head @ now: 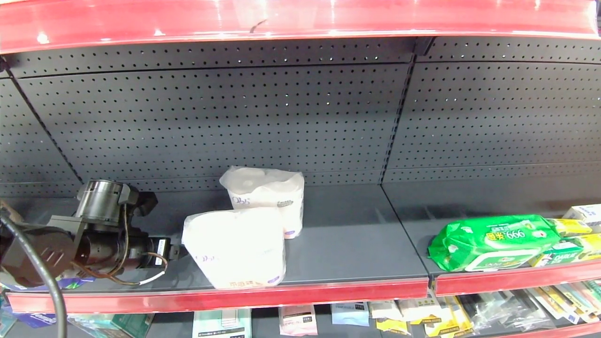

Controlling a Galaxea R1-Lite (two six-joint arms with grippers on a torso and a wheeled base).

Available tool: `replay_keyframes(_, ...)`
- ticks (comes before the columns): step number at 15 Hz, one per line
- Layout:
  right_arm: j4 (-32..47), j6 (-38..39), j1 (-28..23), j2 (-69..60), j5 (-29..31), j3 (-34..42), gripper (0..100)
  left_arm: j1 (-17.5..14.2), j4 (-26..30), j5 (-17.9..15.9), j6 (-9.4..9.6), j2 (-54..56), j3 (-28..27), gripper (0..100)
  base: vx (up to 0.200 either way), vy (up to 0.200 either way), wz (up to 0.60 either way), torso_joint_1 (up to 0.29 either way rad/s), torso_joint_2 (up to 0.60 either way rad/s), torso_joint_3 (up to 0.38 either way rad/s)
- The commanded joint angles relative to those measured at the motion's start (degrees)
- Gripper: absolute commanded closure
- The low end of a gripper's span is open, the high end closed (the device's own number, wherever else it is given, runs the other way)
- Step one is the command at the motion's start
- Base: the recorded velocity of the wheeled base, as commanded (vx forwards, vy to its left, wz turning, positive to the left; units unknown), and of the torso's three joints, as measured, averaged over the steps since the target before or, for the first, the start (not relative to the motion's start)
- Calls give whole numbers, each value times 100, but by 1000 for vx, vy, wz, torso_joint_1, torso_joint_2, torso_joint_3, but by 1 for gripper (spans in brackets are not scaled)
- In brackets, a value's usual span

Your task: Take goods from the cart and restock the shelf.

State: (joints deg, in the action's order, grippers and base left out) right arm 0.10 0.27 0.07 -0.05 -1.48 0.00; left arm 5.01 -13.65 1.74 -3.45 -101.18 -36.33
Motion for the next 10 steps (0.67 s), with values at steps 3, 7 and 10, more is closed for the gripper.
replay_keyframes(3, -1, 0, 1, 5, -2, 0, 0, 220, -15, -7, -174, -200, -147, 0, 0, 0, 0, 0, 0, 0)
replay_keyframes(7, -1, 0, 1, 5, -2, 0, 0, 395, -32, 1, -332, -350, -261, 0, 0, 0, 0, 0, 0, 0)
replay_keyframes(10, -1, 0, 1, 5, -2, 0, 0, 483, -50, 1, -332, -367, -261, 0, 0, 0, 0, 0, 0, 0)
